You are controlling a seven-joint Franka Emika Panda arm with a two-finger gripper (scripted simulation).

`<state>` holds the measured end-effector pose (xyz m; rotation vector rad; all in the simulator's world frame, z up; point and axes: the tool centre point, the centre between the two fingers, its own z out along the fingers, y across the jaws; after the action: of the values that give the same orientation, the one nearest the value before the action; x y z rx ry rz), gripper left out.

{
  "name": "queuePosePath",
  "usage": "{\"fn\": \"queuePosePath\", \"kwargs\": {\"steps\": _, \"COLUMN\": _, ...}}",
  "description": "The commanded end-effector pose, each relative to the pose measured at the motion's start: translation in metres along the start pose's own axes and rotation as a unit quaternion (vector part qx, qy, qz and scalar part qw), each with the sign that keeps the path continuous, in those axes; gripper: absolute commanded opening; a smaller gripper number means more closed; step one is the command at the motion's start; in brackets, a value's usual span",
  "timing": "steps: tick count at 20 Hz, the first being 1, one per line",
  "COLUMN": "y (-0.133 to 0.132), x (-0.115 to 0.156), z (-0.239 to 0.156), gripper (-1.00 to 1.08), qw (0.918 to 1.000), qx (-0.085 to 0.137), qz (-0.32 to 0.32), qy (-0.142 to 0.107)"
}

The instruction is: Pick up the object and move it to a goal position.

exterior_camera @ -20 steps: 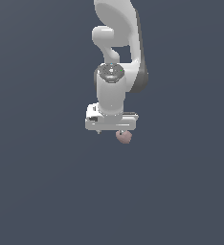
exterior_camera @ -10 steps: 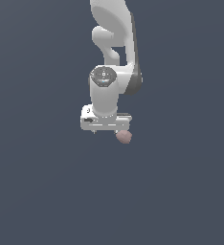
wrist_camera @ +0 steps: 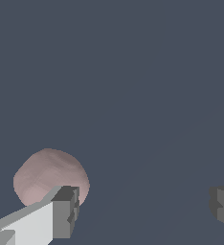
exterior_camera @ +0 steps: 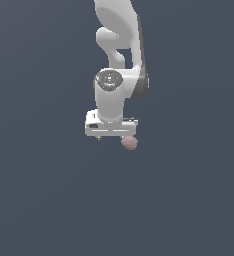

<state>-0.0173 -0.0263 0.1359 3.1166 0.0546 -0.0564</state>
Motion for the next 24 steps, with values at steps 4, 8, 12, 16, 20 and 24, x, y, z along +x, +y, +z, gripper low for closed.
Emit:
{"fn": "queuePosePath", "kwargs": {"steps": 4, "y": -0.007, "x": -0.002, "z": 0.003, "gripper": 1.0, "qw": 0.9991, "qx": 0.0, "qz": -0.041, "qy": 0.001}}
{"fn": "queuePosePath", "kwargs": {"steps": 8, "y": -0.015, "x": -0.004, "z": 0.005, "gripper": 1.0, "qw": 0.9962, "qx": 0.001, "qz": -0.087, "qy": 0.003}}
{"fn": "queuePosePath", "kwargs": {"steps": 12, "y": -0.025, "x": -0.007, "z": 0.009, "gripper": 1.0, "qw": 0.9894, "qx": 0.001, "qz": -0.145, "qy": 0.005}}
{"fn": "queuePosePath", "kwargs": {"steps": 16, "y": -0.035, "x": -0.011, "z": 0.012, "gripper": 1.0, "qw": 0.9781, "qx": 0.002, "qz": -0.208, "qy": 0.007}}
{"fn": "queuePosePath", "kwargs": {"steps": 20, "y": -0.046, "x": -0.015, "z": 0.016, "gripper": 1.0, "qw": 0.9626, "qx": 0.002, "qz": -0.271, "qy": 0.01}}
{"fn": "queuePosePath", "kwargs": {"steps": 24, "y": -0.057, "x": -0.019, "z": 0.019, "gripper": 1.0, "qw": 0.9431, "qx": 0.002, "qz": -0.332, "qy": 0.013}}
